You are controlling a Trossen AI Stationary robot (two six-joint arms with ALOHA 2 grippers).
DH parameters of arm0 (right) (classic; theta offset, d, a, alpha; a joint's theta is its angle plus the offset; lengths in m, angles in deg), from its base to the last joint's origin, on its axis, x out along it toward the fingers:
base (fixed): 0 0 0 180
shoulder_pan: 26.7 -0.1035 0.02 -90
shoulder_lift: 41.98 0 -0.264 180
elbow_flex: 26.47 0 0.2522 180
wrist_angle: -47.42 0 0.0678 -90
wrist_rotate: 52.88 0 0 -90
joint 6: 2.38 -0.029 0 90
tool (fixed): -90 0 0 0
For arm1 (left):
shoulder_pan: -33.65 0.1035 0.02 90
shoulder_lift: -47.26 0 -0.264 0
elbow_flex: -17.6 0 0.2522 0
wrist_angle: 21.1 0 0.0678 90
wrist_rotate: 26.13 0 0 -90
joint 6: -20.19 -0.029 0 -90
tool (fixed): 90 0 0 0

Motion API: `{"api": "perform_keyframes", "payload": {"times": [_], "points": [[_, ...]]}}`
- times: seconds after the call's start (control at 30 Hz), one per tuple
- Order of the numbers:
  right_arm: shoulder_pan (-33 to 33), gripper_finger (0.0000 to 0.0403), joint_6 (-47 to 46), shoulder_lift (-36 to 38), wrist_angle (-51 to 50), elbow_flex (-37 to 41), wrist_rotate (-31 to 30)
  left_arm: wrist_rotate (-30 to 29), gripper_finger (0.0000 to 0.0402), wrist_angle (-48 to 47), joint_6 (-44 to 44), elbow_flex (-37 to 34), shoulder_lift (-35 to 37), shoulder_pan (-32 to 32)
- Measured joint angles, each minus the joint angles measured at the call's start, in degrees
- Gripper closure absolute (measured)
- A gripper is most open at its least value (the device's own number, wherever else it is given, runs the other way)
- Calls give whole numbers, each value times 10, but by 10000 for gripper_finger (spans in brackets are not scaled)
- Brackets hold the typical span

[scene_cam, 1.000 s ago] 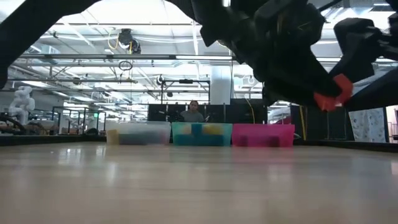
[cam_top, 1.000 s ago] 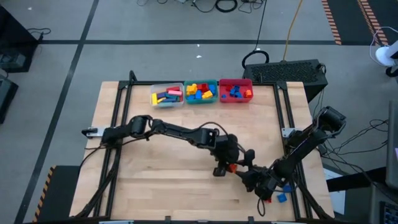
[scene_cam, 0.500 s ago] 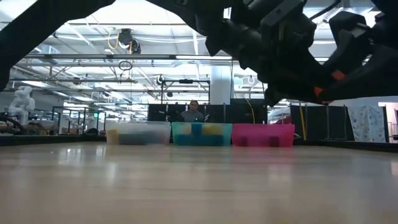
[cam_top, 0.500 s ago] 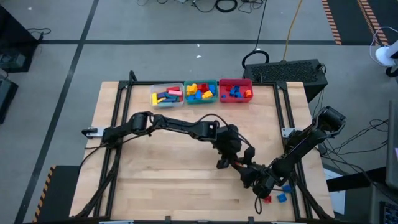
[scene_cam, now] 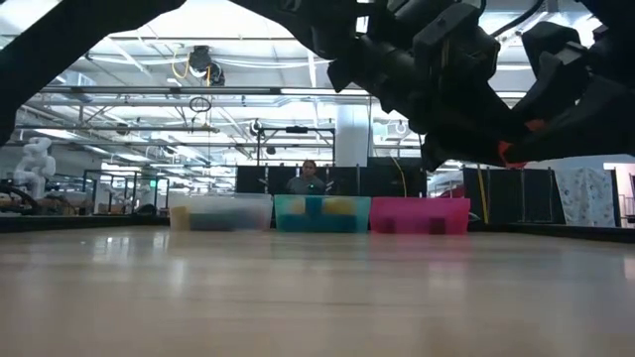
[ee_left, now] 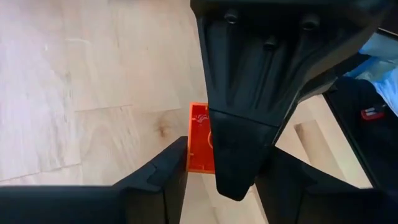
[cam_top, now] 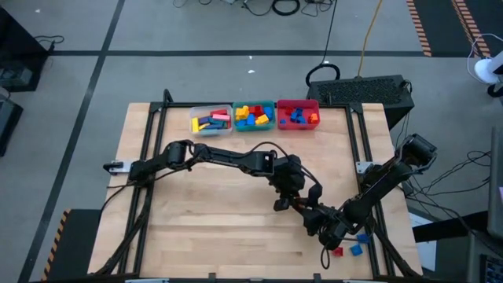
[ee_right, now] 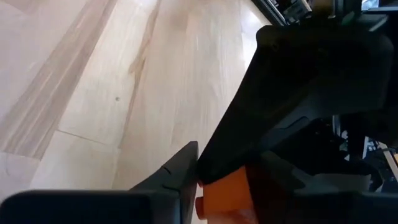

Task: Sort blocks by size
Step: Put the orange 4 stud game piece into the red bin

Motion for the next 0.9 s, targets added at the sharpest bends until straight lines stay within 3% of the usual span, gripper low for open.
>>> {"api": "perform_keyframes", "payload": {"times": [0.13, 0.3, 0.6, 0.9], "points": [[0, 316, 1, 0, -2, 0, 0, 15, 225, -3, 1, 0, 0, 3], [0, 324, 2, 0, -1, -1, -5, 75, 220, -7, 1, 0, 0, 14], [0, 322, -14, -1, -102, -37, -12, 73, 214, -34, 1, 0, 0, 48], [39, 320, -339, 31, -389, -48, -38, 34, 174, -59, -6, 0, 11, 83]]}}
